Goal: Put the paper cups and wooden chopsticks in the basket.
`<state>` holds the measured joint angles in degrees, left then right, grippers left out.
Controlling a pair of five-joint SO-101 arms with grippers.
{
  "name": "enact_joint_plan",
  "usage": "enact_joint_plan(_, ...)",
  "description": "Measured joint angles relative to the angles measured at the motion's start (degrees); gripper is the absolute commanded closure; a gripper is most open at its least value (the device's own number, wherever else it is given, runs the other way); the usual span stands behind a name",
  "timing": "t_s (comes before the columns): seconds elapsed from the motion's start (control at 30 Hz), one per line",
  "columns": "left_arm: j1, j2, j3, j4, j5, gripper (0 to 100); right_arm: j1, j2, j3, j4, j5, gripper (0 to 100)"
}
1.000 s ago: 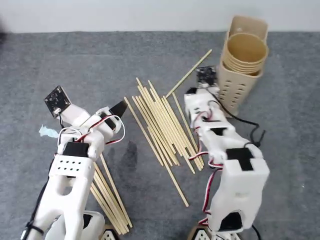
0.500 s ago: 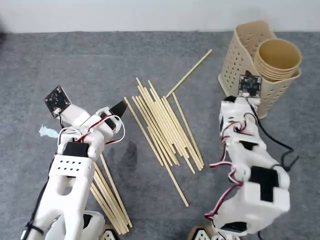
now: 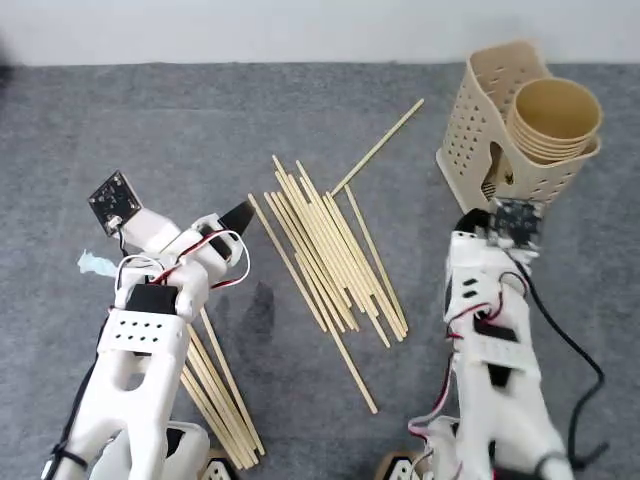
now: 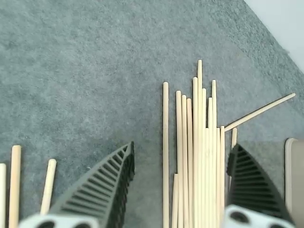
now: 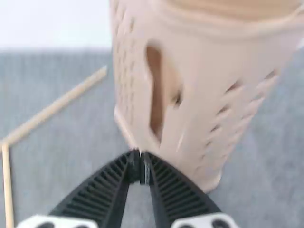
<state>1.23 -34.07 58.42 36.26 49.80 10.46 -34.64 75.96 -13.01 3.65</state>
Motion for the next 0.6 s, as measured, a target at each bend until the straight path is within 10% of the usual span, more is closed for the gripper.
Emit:
enact_joint_plan(0.27,0.0,0.0,0.0,0.0,0.0,70,5.1,-11.3,-6.2,27.7,-0.2,73.7)
enact_joint_plan(0.6,0.0,0.0,0.0,0.0,0.0,70,6.0,-11.5,-7.2,28.6,-5.1,43.9)
